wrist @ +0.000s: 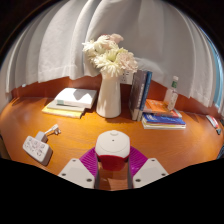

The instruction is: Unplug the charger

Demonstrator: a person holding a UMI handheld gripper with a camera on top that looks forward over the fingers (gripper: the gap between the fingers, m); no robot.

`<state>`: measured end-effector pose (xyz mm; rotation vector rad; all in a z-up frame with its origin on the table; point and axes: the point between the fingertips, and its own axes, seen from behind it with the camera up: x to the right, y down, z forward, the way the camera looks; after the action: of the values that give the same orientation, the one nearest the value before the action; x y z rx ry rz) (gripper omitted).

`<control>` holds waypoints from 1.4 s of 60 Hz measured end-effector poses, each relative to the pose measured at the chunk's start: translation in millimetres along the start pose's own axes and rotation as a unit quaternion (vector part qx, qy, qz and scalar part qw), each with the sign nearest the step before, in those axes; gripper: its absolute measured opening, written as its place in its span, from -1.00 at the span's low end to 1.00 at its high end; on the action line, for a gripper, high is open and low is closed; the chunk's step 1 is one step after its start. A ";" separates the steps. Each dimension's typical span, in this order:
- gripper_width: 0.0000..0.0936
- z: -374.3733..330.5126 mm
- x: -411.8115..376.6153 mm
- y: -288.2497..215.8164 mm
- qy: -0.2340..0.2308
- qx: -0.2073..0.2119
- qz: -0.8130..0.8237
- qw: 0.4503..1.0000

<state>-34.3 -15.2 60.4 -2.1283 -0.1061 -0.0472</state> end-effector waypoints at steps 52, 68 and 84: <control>0.55 -130.5 5.7 -110.2 0.050 0.094 0.069 0.992; 0.54 -225.5 16.3 -113.5 0.080 0.108 0.058 0.989; 0.54 -272.1 7.4 -80.1 0.088 0.095 0.050 0.990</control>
<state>-32.3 -203.1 273.0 -1.9273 0.0977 -0.1602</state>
